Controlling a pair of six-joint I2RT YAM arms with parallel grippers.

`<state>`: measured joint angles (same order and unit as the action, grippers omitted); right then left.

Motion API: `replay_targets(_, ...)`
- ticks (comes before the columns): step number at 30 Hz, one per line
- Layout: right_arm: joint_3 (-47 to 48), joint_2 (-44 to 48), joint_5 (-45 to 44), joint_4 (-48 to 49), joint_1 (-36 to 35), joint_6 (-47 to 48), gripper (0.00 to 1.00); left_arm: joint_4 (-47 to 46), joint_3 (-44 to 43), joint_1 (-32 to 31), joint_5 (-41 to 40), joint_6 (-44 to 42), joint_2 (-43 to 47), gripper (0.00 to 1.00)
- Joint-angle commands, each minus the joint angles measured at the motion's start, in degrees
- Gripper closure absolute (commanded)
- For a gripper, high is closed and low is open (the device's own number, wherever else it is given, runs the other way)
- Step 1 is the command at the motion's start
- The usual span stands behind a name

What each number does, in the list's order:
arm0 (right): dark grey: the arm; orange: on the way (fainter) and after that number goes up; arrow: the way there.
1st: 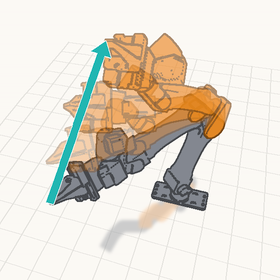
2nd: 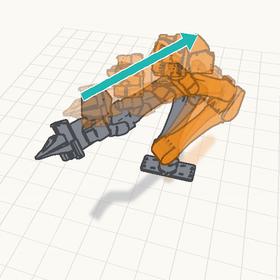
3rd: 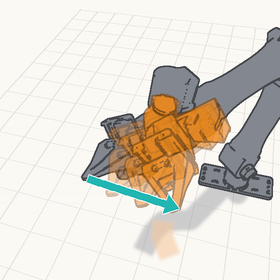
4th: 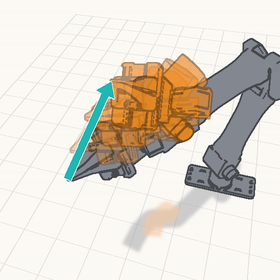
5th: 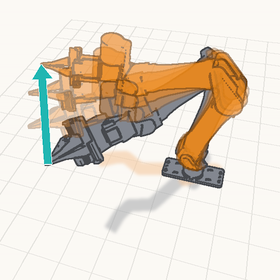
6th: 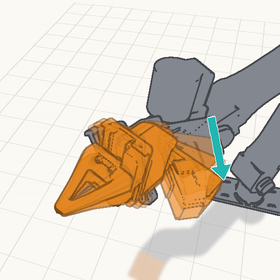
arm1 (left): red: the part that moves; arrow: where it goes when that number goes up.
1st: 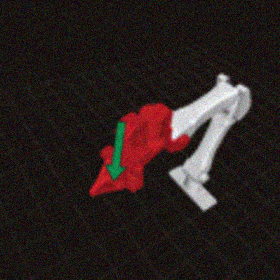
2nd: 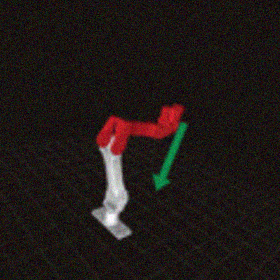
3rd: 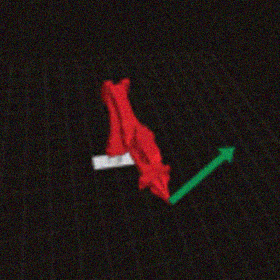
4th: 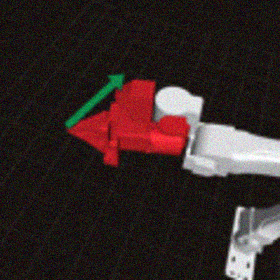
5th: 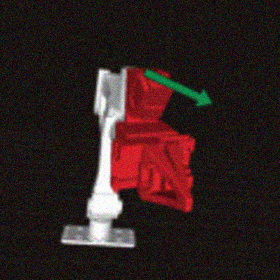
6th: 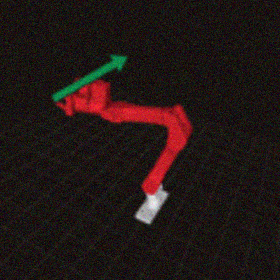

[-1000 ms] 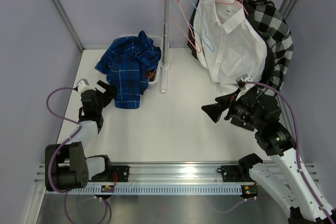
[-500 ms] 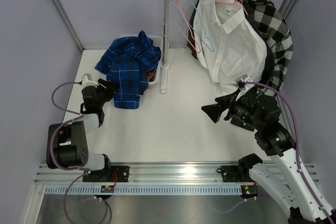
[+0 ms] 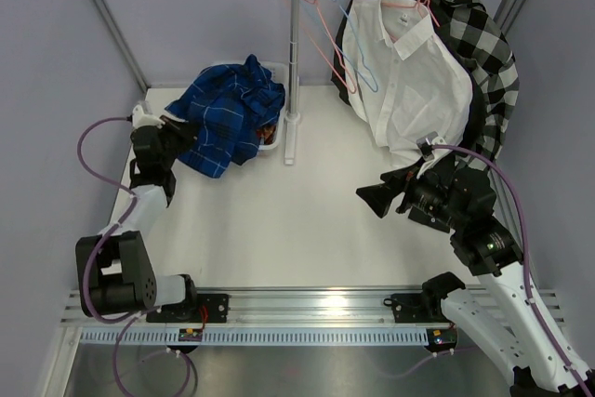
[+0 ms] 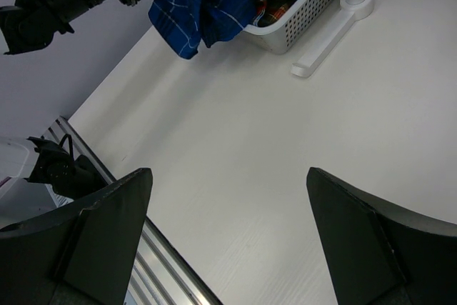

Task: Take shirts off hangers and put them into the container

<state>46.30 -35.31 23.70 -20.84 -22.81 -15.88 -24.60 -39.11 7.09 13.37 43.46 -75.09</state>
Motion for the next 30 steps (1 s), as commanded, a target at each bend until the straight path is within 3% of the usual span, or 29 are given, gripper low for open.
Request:
replay_targets(1,-0.1,0.0,1.1,1.9,0.1,-0.1,0.01,3.2,-8.1,-0.7,2.2,-0.7,0.4,1.0)
replay_targets(8,-0.1,-0.1,1.0,1.9,0.1,-0.1,0.01,6.9,-23.6,-5.9,0.3,-5.0,-10.1,1.0)
replay_targets(16,0.3,-1.2,-0.1,1.2,0.2,0.2,0.01,13.3,-43.7,-13.7,-4.2,-8.8,-28.9,1.0)
replay_targets(23,0.4,-1.6,-0.9,0.9,0.1,0.5,0.01,18.9,-45.0,-17.0,-4.4,-6.6,-38.8,1.0)
replay_targets(30,0.2,-2.4,-0.4,1.3,0.1,0.3,0.01,21.6,-38.3,-18.5,-9.0,-5.7,-39.5,1.0)
